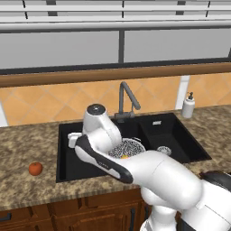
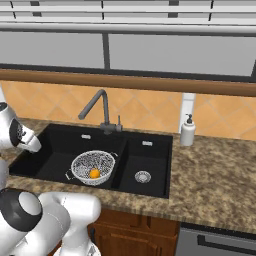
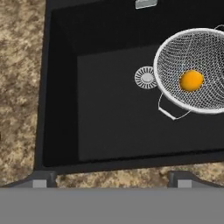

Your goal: Put the colander in the sink, put the orange, orange in the colander, and turn on the sink faucet and pour water over the colander.

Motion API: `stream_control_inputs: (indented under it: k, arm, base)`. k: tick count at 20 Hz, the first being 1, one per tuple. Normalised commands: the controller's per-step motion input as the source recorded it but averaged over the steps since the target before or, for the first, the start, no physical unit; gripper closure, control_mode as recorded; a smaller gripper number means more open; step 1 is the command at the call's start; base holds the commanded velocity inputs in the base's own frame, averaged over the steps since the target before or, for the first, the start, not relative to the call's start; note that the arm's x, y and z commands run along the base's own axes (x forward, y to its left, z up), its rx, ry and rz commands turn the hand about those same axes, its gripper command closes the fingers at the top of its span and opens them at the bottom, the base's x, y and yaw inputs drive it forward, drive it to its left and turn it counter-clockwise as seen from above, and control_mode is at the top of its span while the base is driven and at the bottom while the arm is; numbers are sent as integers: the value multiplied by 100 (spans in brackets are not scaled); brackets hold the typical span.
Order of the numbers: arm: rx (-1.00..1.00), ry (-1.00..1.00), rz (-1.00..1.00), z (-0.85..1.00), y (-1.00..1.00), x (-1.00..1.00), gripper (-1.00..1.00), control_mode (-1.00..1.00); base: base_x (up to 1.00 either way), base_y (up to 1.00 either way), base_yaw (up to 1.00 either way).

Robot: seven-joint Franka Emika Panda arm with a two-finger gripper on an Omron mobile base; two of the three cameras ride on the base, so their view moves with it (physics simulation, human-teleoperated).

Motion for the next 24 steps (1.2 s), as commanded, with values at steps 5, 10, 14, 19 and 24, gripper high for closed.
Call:
stream_control_inputs:
  k: [5, 10, 14, 19, 24]
  arm:
    - [1, 3, 22, -2, 66, -22, -100, -100]
    - [0, 1, 14, -1, 85, -13, -100, -100]
    - [0, 0, 13, -8, 76, -11, -100, -100]
    - [0, 0, 7, -1, 44, 0, -100, -100]
    - [0, -1, 2, -20, 27, 10, -100, -100]
  base:
    - [0, 0, 0]
    - [0, 0, 0]
    - [0, 0, 0]
    - [0, 0, 0]
    - [0, 0, 0]
